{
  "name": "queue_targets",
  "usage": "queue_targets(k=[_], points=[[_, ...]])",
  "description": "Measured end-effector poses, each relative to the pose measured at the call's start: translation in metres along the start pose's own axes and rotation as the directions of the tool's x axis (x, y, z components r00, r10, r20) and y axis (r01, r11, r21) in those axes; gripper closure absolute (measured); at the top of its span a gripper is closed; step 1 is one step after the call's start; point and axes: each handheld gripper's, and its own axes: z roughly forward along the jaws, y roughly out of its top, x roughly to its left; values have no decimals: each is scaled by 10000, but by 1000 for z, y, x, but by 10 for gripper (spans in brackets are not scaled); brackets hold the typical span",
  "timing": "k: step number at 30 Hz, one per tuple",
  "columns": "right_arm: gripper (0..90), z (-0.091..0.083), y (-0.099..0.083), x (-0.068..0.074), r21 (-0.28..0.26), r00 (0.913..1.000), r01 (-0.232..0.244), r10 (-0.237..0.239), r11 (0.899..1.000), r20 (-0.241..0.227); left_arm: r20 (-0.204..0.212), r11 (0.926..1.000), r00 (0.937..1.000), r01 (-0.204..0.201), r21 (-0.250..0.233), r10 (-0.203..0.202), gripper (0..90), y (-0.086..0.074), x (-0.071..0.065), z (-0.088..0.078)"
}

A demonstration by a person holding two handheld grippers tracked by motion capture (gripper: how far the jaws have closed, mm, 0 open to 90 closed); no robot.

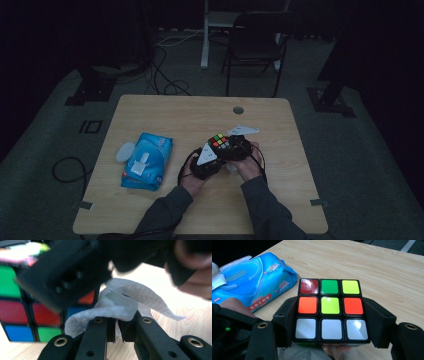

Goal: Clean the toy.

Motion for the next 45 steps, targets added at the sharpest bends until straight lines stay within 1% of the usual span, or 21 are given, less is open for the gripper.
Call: queue_targets(k=[3, 4, 7, 9, 11, 13, 14, 15, 17, 18, 19, 22, 25, 27, 29, 30, 32, 34, 37, 42, 45], points=[[343, 0, 0, 1, -14, 10000, -9, 9, 10000, -4, 18, 9999, 10000, 43, -123, -43, 846, 1, 0, -1], [343, 0, 0, 1, -6, 10000, -10, 10, 10000, 1, 23, 10000, 10000, 48, -87, -48, 845, 0, 0, 0], [343, -1, 1, 1, -8, 10000, -24, 24, 10000, 45, -118, 9995, 9999, -59, 322, 62, 846, -3, 0, 3], [343, -2, 1, 0, -54, 10000, 5, -5, 10000, 65, -117, 9984, 9999, 16, 563, -9, 847, -6, 1, 5], [343, -3, 1, -1, -70, 10000, -16, 16, 10000, 60, -150, 9966, 9998, -85, 825, 98, 847, -9, 2, 6], [343, -4, 1, -2, -93, 10000, -26, 27, 10000, 91, -173, 9951, 9998, -96, 979, 114, 847, -10, 2, 6], [343, -4, 1, -2, -96, 9999, -53, 54, 9999, 88, -261, 9937, 9996, -96, 1118, 126, 847, -11, 3, 6], [343, -4, 2, -3, -79, 9999, -53, 54, 10000, 112, -312, 9931, 9995, -55, 1173, 92, 846, -11, 3, 5], [343, -5, 1, -4, -105, 9999, -30, 31, 9999, 142, -207, 9925, 9998, 95, 1216, -71, 847, -14, 6, 3], [343, -6, 1, -4, -130, 9999, -67, 69, 9999, 123, -342, 9912, 9994, 82, 1324, -37, 848, -15, 7, 2], [343, -6, 1, -4, -108, 9999, -57, 59, 9999, 135, -390, 9906, 9992, 137, 1357, -85, 846, -15, 8, 1], [343, -6, 0, -5, -48, 9999, 22, -21, 10000, 152, -561, 9896, 9978, 432, 1371, -358, 846, -19, 15, -5], [343, -5, -1, -5, -33, 9999, -16, 17, 10000, 163, -824, 9873, 9952, 651, 1448, -535, 846, -23, 23, -10], [343, -5, -1, -6, 23, 9998, -13, 12, 10000, 192, -1023, 9845, 9918, 908, 1499, -759, 846, -25, 29, -14], [343, -4, -2, -6, 82, 9995, 120, -123, 9999, 306, -1229, 9821, 9882, 1100, 1527, -916, 846, -26, 35, -18], [343, -4, -2, -6, 82, 9995, 120, -123, 9999, 306, -1229, 9821, 9882, 1100, 1527, -916, 847, -26, 35, -18], [343, -4, -3, -5, 130, 9993, 172, -177, 9998, 329, -1406, 9804, 9837, 1323, 1462, -1118, 846, -27, 39, -23], [343, -4, -4, -5, 179, 9990, 232, -239, 9996, 388, -1548, 9790, 9812, 1386, 1496, -1152, 846, -27, 42, -26], [343, -4, -5, -6, 224, 9988, 271, -280, 9994, 411, -1814, 9765, 9775, 1382, 1652, -1076, 843, -29, 45, -29], [343, -4, -8, -10, 304, 9985, 245, -259, 9992, 475, -2141, 9711, 9687, 1641, 1735, -1255, 835, -31, 50, -34], [343, -4, -10, -12, 360, 9984, 213, -231, 9991, 518, -2340, 9607, 9620, 1895, 2026, -1404, 824, -31, 53, -36]])
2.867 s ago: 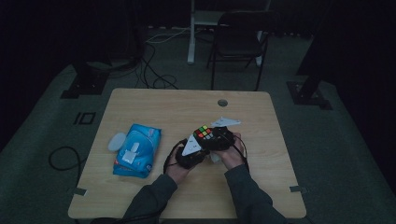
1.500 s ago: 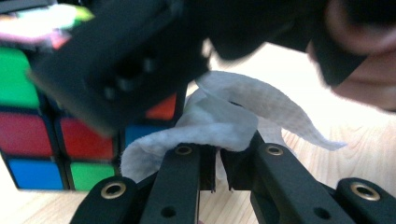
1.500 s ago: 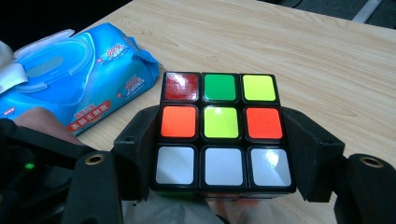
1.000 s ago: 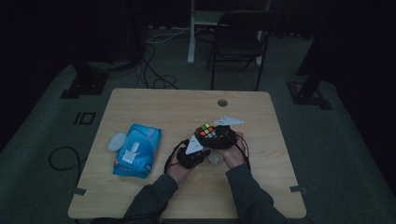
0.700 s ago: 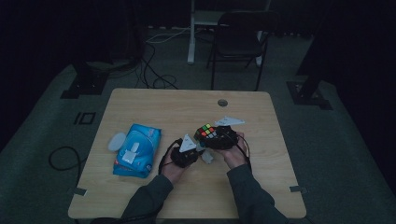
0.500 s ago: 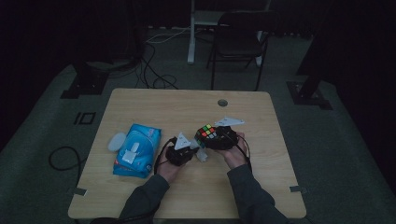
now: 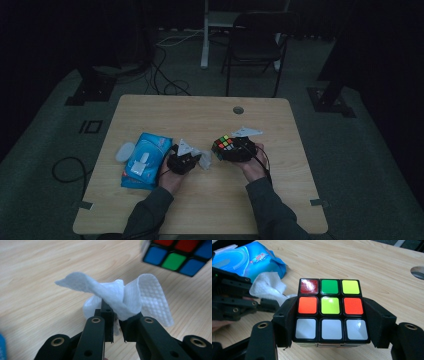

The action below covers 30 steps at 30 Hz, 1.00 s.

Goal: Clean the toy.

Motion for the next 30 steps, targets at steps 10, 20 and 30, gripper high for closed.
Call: queue_targets(k=[10, 20, 30], points=[[343, 1, -10, -7, 366, 9995, 100, -111, 9993, 307, -407, 9984, 9987, 312, 478, -292, 820, -2, 8, -4], [343, 4, -23, -15, 817, 9975, 131, -187, 9966, 677, -532, 9965, 9979, 420, 717, -382, 800, -3, 9, -1], [343, 5, -36, -24, 1151, 9960, -1, -101, 9934, 886, -898, 9967, 9947, 553, 602, -497, 805, -4, 9, -3]])
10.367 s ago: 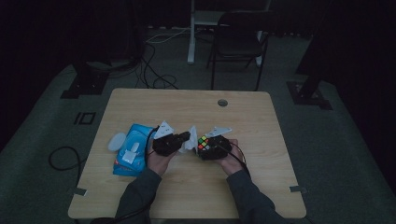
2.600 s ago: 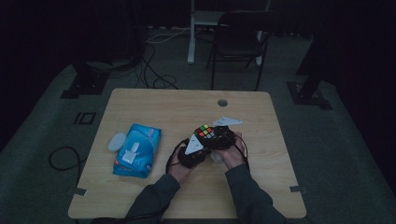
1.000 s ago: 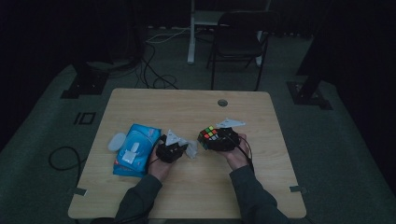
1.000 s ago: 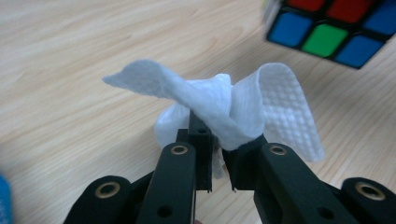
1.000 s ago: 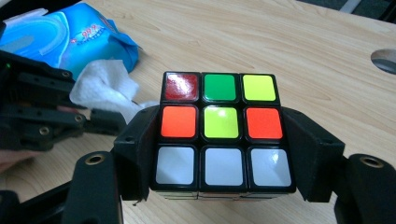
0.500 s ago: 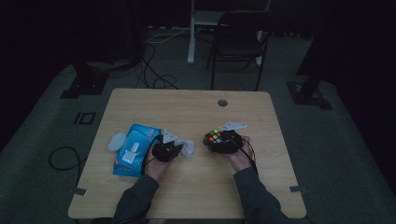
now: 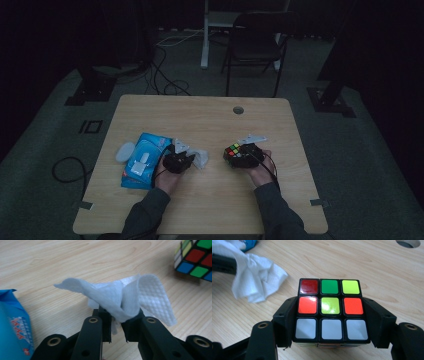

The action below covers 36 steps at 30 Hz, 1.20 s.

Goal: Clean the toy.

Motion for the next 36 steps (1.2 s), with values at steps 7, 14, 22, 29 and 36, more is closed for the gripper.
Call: queue_targets(k=[7, 14, 22, 29, 36], points=[[342, 2, -6, -2, 164, 9999, 17, -18, 9999, 104, -396, 9994, 9987, 335, 33, -334, 832, 0, 1, -1], [342, 4, -10, -4, 290, 9998, -54, 48, 9996, 199, -615, 9984, 9965, 566, 41, -563, 829, -1, 0, -2], [342, 4, -15, -6, 295, 9996, -93, 85, 9995, 279, -890, 9972, 9932, 747, -18, -746, 825, -2, 0, -3], [341, 4, -16, -6, 303, 9996, -34, 26, 9995, 276, -926, 9958, 9914, 915, -102, -921, 773, -3, 0, -4], [335, 5, -16, -6, 345, 9997, 90, -98, 9994, 209, -874, 9944, 9907, 1022, -256, -1041, 677, -4, 0, -8]])
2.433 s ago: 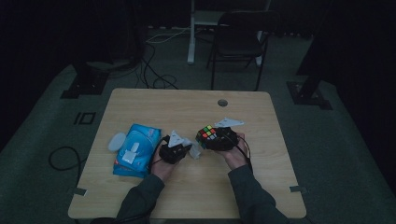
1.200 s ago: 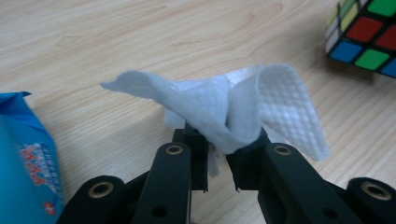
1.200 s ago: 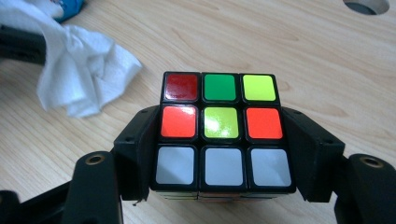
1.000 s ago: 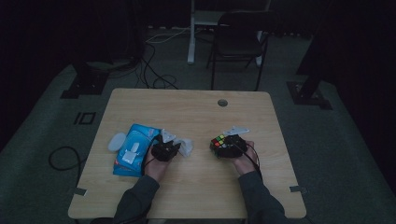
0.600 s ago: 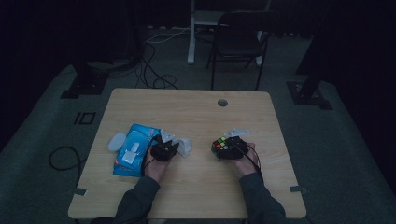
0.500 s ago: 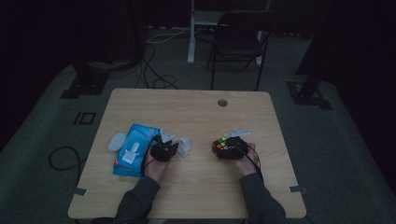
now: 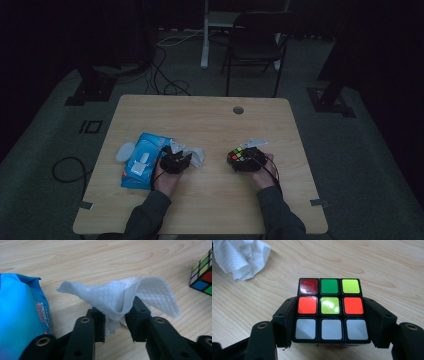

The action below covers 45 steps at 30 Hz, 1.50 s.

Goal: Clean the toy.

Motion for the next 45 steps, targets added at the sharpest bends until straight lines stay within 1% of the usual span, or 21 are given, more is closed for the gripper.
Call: queue_targets(k=[2, 3, 5, 9, 13, 16, 20, 22, 24, 26, 27, 29, 33, 34, 35, 38, 41, 43, 45], points=[[333, 0, 0, 0, -18, 10000, 61, -61, 10000, -15, 43, 10000, 10000, 32, -17, -32, 639, 0, 0, -1], [299, 0, -1, 0, -28, 10000, -26, 26, 10000, -55, 86, 9999, 9999, 100, -40, -99, 620, -1, 0, -2], [278, -1, -1, -1, -62, 10000, -77, 77, 10000, -36, 160, 9999, 9998, 153, -74, -152, 596, -1, 0, -3], [216, -4, 0, -2, -154, 9999, -156, 155, 9998, -51, 244, 9996, 9995, 226, -165, -222, 567, -2, 0, -6], [180, -6, 0, -2, -230, 9999, -119, 119, 9997, 6, 328, 9994, 9991, 283, -211, -276, 544, -3, 0, -10], [170, -9, 0, -1, -307, 9999, -112, 111, 9995, -22, 341, 9990, 9989, 325, -300, -315, 536, -4, 1, -14], [174, -14, 1, -1, -561, 9999, -124, 120, 9983, -65, 335, 9977, 9982, 503, -449, -488, 529, -5, 4, -23], [178, -17, 3, -2, -721, 9996, -194, 180, 9972, -204, 395, 9969, 9976, 591, -528, -571, 525, -6, 6, -27], [193, -21, 4, -4, -955, 9992, -315, 289, 9949, -288, 421, 9966, 9975, 597, -574, -573, 521, -6, 8, -32], [196, -23, 6, -5, -1098, 9986, -407, 367, 9931, -379, 602, 9970, 9964, 622, -462, -594, 513, -5, 10, -34], [195, -25, 7, -5, -1139, 9985, -417, 374, 9926, -392, 715, 9976, 9958, 604, -345, -578, 502, -5, 10, -34], [195, -26, 8, -5, -1171, 9986, -404, 361, 9923, -389, 766, 9985, 9959, 496, -243, -476, 493, -4, 10, -34], [196, -26, 8, -4, -1199, 9985, -408, 362, 9919, -404, 846, 9977, 9946, 624, -253, -601, 446, -3, 11, -34], [196, -26, 8, -4, -1205, 9986, -394, 348, 9919, -396, 944, 9972, 9932, 709, -258, -682, 446, -2, 12, -35], [196, -25, 8, -4, -1192, 9987, -400, 359, 9921, -365, 995, 9968, 9925, 744, -294, -712, 425, -1, 13, -36], [196, -25, 8, -5, -1204, 9987, -431, 395, 9918, -322, 961, 9969, 9932, 693, -361, -656, 407, 1, 15, -39], [196, -27, 8, -7, -1234, 9985, -506, 479, 9911, -249, 922, 9961, 9930, 780, -415, -739, 406, 4, 16, -43], [196, -27, 7, -8, -1264, 9983, -559, 537, 9904, -206, 803, 9975, 9949, 635, -315, -607, 421, 5, 17, -45], [196, -28, 7, -9, -1294, 9982, -590, 574, 9898, -156, 635, 9978, 9961, 628, -195, -614, 444, 6, 18, -46]])
